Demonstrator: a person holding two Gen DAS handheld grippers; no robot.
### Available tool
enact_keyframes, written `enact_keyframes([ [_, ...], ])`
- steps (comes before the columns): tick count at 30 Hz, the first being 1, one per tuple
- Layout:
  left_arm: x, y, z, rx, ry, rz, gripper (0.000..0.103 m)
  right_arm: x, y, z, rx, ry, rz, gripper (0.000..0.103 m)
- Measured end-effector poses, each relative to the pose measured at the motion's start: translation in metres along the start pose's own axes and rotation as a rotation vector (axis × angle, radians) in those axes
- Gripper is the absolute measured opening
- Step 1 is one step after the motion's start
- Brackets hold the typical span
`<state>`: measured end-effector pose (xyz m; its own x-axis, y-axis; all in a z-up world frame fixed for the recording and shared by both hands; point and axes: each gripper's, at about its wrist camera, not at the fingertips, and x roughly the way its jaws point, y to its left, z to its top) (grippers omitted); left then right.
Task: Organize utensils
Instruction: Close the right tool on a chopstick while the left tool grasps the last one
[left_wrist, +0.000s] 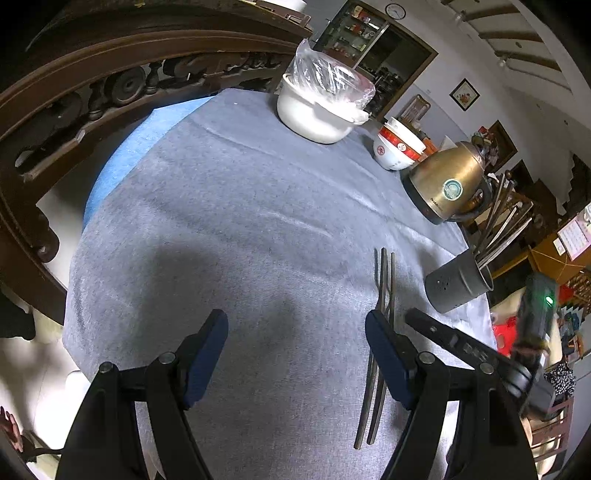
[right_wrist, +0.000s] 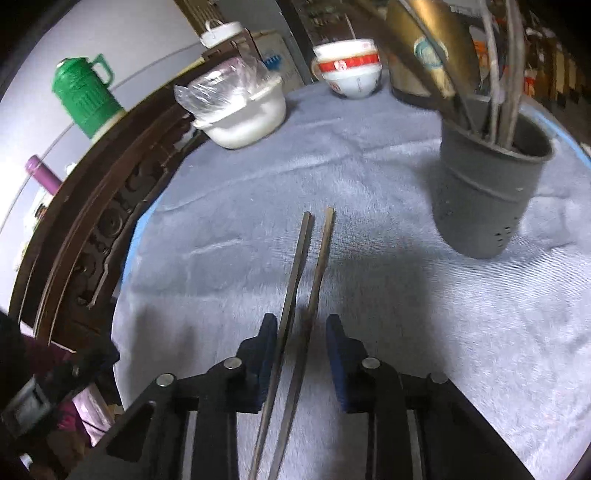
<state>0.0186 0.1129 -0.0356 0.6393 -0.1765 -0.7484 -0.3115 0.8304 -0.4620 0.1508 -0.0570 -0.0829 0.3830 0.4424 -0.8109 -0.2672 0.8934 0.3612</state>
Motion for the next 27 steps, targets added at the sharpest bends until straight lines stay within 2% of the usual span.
enact_keyframes([
  [9, 0.001, -0.001, 0.001, 0.012, 0.009, 0.005, 0.077, 0.027, -0.003, 0.001, 0.037, 0.082, -0.023, 0.009],
  [18, 0.010, -0.020, 0.001, 0.081, 0.054, 0.034, 0.077, 0.019, -0.020, -0.002, 0.034, 0.094, -0.046, 0.006],
  [27, 0.036, -0.078, 0.001, 0.254, 0.117, 0.106, 0.077, -0.018, -0.074, -0.023, 0.064, 0.096, -0.082, 0.006],
])
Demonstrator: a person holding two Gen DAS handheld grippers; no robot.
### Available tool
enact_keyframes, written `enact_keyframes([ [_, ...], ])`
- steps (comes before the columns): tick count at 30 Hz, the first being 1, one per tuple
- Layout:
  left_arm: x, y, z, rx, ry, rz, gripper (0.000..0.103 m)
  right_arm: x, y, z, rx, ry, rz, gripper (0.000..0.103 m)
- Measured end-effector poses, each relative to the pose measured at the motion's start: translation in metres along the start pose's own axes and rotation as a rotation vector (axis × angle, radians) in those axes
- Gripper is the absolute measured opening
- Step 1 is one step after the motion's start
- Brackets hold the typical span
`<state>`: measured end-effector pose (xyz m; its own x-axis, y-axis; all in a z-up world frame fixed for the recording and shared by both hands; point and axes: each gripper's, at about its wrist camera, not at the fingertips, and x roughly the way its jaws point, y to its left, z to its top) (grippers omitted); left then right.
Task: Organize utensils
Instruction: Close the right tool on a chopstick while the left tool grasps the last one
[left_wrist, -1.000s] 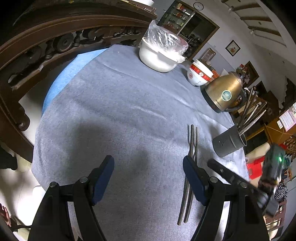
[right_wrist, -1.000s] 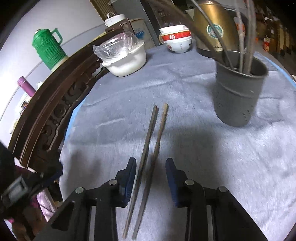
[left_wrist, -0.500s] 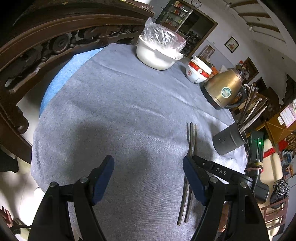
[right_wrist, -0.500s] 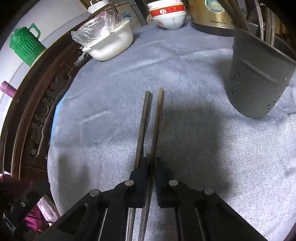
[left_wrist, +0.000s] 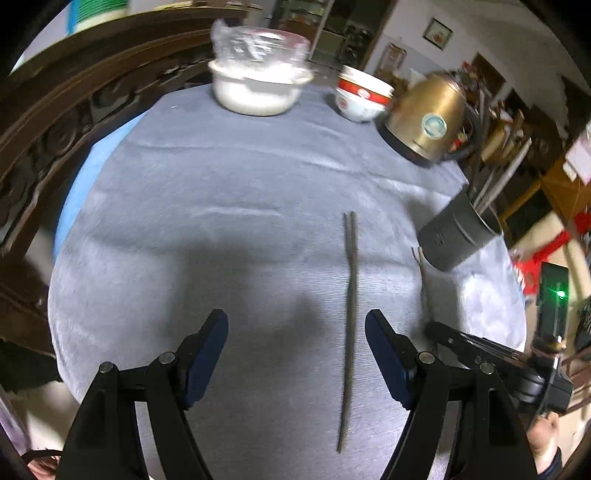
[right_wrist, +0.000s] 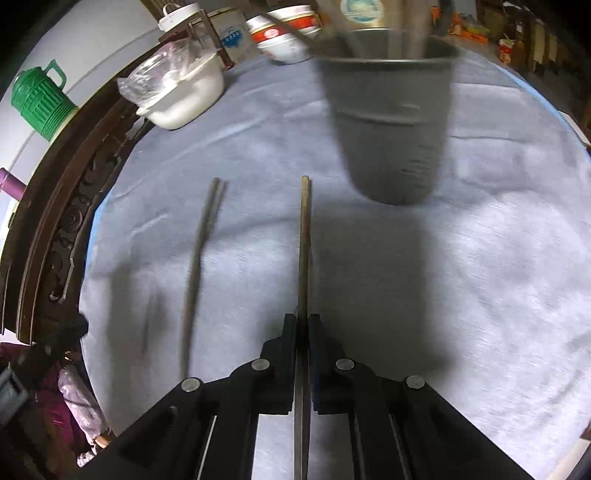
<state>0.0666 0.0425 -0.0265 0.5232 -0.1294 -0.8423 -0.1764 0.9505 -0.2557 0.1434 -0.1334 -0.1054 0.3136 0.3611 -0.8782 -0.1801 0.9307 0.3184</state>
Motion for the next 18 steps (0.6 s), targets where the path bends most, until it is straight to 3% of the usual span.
enact_keyframes([
  [8, 0.021, -0.045, 0.002, 0.098, 0.048, 0.037, 0.077, -0.006, -0.022, -0.007, 0.029, -0.011, 0.032, 0.007],
  [18, 0.046, -0.055, 0.002, 0.134, 0.096, 0.107, 0.077, -0.008, -0.029, -0.010, 0.039, -0.016, 0.070, 0.007],
])
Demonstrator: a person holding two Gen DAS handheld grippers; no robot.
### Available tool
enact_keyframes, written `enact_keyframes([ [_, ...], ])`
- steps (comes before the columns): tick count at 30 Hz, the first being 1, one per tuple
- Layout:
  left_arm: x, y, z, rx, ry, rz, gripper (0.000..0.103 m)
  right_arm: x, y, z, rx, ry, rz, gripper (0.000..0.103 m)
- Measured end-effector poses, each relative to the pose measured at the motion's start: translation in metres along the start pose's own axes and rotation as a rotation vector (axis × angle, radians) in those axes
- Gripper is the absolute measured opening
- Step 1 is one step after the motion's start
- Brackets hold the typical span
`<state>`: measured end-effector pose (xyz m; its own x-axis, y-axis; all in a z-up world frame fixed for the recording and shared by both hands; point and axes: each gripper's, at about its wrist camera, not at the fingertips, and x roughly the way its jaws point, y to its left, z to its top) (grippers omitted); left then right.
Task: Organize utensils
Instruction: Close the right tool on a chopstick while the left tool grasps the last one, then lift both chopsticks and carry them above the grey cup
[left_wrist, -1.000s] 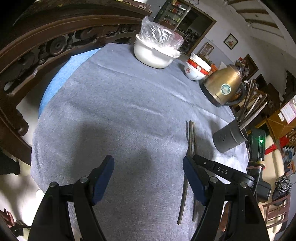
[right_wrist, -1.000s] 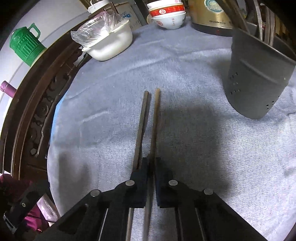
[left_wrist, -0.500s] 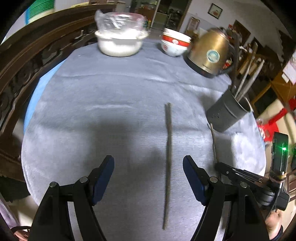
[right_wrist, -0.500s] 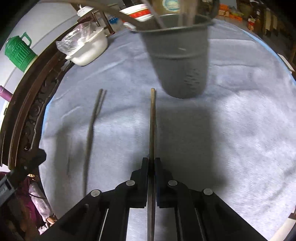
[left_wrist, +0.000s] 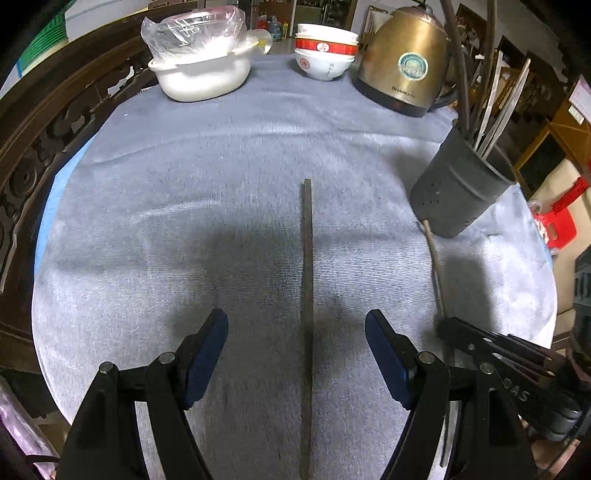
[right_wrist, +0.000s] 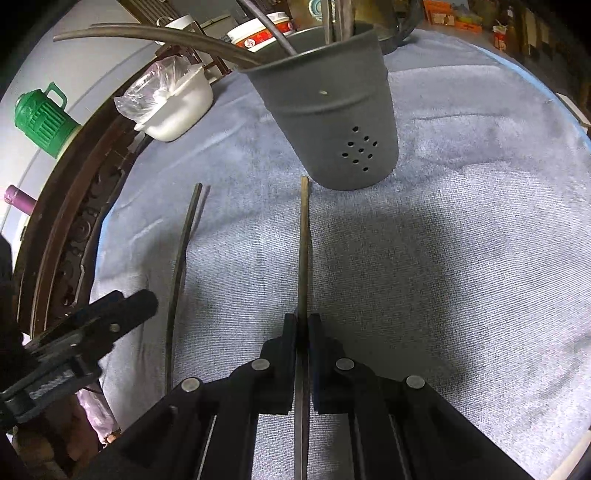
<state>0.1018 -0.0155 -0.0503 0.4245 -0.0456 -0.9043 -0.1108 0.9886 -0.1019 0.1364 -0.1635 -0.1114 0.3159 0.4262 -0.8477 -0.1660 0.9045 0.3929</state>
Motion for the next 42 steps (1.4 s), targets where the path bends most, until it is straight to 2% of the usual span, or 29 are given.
enact_keyframes([
  [1, 0.004, -0.001, 0.001, 0.006, 0.012, 0.006, 0.077, 0.001, 0.001, 0.001, 0.000, 0.001, 0.000, 0.007],
  [3, 0.012, -0.003, 0.001, 0.016, 0.037, 0.001, 0.066, 0.001, 0.001, 0.002, -0.003, 0.004, 0.000, 0.007],
  [5, 0.024, -0.001, 0.000, 0.009, 0.102, -0.035, 0.010, 0.002, 0.002, 0.003, -0.006, 0.009, -0.001, 0.007],
  [6, 0.029, 0.002, -0.001, -0.012, 0.138, -0.060, 0.006, 0.001, 0.002, 0.003, -0.010, 0.014, -0.003, 0.007],
  [7, 0.027, 0.006, -0.002, -0.023, 0.121, -0.074, 0.007, 0.001, 0.003, 0.003, -0.015, 0.021, -0.005, 0.007],
  [9, 0.026, 0.012, -0.005, -0.027, 0.144, -0.096, 0.006, 0.002, 0.004, 0.003, -0.025, 0.040, -0.004, 0.007],
  [15, 0.023, 0.032, -0.012, -0.088, 0.251, -0.182, 0.008, 0.007, 0.012, 0.007, -0.083, 0.148, -0.013, 0.009],
  [16, 0.023, 0.034, -0.009, -0.098, 0.256, -0.185, 0.010, 0.009, 0.012, 0.012, -0.074, 0.161, -0.013, 0.009],
  [18, 0.022, 0.040, 0.002, -0.112, 0.251, -0.175, 0.029, 0.008, 0.013, 0.019, -0.069, 0.162, -0.028, 0.009],
  [19, 0.021, 0.042, 0.007, -0.119, 0.242, -0.166, 0.044, 0.007, 0.015, 0.023, -0.071, 0.155, -0.033, 0.009],
  [20, 0.020, 0.042, 0.013, -0.113, 0.231, -0.158, 0.048, 0.006, 0.018, 0.028, -0.075, 0.144, -0.035, 0.009],
  [22, 0.021, 0.038, 0.023, -0.090, 0.214, -0.138, 0.047, 0.009, 0.024, 0.038, -0.087, 0.135, -0.054, 0.009],
  [25, 0.034, 0.031, 0.033, -0.063, 0.244, -0.116, 0.047, 0.024, 0.028, 0.049, -0.094, 0.164, -0.108, 0.009],
  [27, 0.043, 0.025, 0.033, -0.047, 0.272, -0.108, 0.043, 0.029, 0.035, 0.051, -0.140, 0.165, -0.134, 0.010],
  [28, 0.043, 0.022, 0.038, -0.036, 0.245, -0.102, 0.024, 0.029, 0.038, 0.052, -0.151, 0.164, -0.140, 0.009],
  [29, 0.047, 0.021, 0.040, -0.027, 0.268, -0.123, 0.006, 0.030, 0.038, 0.051, -0.158, 0.169, -0.135, 0.007],
  [31, 0.050, 0.025, 0.042, -0.057, 0.292, -0.182, 0.006, 0.029, 0.039, 0.050, -0.181, 0.171, -0.135, 0.007],
  [36, 0.041, 0.042, 0.033, -0.108, 0.286, -0.246, 0.005, 0.015, 0.025, 0.036, -0.152, 0.148, -0.103, 0.006],
  [39, 0.028, 0.056, 0.024, -0.144, 0.243, -0.287, 0.005, -0.001, 0.019, 0.026, -0.125, 0.100, -0.058, 0.006],
  [42, 0.004, 0.069, 0.018, -0.185, 0.144, -0.334, 0.005, -0.023, 0.018, 0.015, -0.088, 0.020, -0.027, 0.006],
])
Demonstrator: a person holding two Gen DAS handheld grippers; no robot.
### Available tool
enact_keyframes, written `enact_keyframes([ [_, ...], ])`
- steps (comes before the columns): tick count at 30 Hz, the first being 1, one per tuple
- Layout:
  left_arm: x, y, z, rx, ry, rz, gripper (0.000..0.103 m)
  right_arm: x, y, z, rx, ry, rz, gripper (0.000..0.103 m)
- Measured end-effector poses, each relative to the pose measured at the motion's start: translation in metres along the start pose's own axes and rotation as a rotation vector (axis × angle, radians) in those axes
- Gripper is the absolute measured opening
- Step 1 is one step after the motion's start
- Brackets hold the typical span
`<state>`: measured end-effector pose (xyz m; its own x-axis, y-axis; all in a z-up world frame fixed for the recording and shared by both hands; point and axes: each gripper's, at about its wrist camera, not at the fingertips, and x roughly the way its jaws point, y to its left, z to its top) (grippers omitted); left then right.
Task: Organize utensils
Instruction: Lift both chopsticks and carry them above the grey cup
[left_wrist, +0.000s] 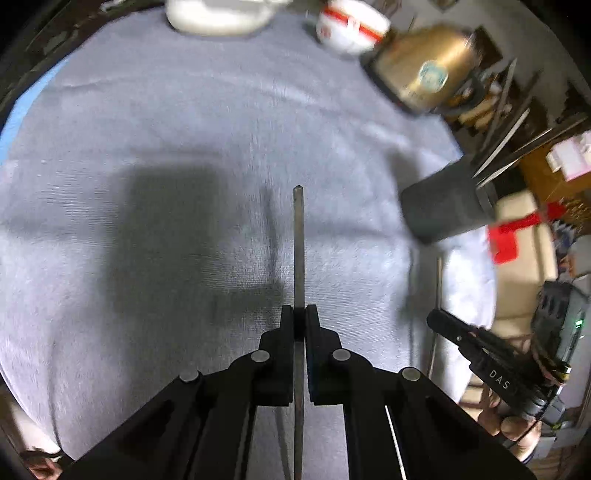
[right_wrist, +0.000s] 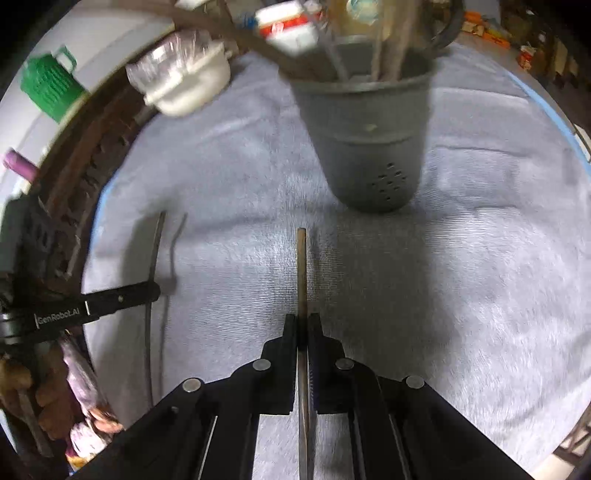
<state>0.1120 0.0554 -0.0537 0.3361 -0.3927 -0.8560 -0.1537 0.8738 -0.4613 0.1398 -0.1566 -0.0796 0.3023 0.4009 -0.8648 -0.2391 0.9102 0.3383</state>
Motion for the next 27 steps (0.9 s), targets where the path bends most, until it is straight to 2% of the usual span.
enact_keyframes([
  [4, -0.034, 0.004, -0.003, -0.011, -0.186, -0.027, 0.005, -0.046, -0.014, -0.009, 0.091, -0.178, 0.024, 0.006],
  [5, -0.046, 0.001, -0.007, -0.007, -0.254, -0.030, 0.005, -0.056, -0.017, -0.004, 0.104, -0.215, 0.024, 0.006],
  [7, -0.053, -0.008, 0.000, 0.005, -0.336, -0.038, 0.005, -0.077, -0.022, -0.005, 0.135, -0.331, 0.000, 0.006],
  [10, -0.072, -0.031, -0.003, 0.056, -0.521, -0.027, 0.005, -0.106, -0.028, -0.007, 0.164, -0.531, -0.051, 0.006],
  [12, -0.080, -0.044, -0.007, 0.101, -0.615, -0.004, 0.005, -0.113, -0.021, -0.006, 0.152, -0.634, -0.106, 0.006],
  [13, -0.079, -0.053, -0.008, 0.131, -0.661, 0.031, 0.005, -0.115, -0.019, -0.006, 0.149, -0.675, -0.121, 0.006],
  [15, -0.080, -0.060, -0.010, 0.171, -0.716, 0.080, 0.006, -0.119, -0.019, 0.000, 0.136, -0.740, -0.167, 0.006],
  [18, -0.078, -0.069, -0.011, 0.212, -0.793, 0.147, 0.006, -0.119, -0.013, 0.004, 0.113, -0.806, -0.218, 0.006],
  [21, -0.068, -0.074, -0.021, 0.270, -0.846, 0.238, 0.006, -0.105, -0.010, 0.008, 0.077, -0.814, -0.270, 0.006],
  [25, -0.069, -0.063, -0.040, 0.281, -0.827, 0.258, 0.006, -0.095, -0.009, -0.005, 0.050, -0.803, -0.282, 0.006],
  [27, -0.076, -0.058, -0.051, 0.279, -0.851, 0.262, 0.006, -0.100, -0.009, -0.013, 0.050, -0.811, -0.266, 0.006],
])
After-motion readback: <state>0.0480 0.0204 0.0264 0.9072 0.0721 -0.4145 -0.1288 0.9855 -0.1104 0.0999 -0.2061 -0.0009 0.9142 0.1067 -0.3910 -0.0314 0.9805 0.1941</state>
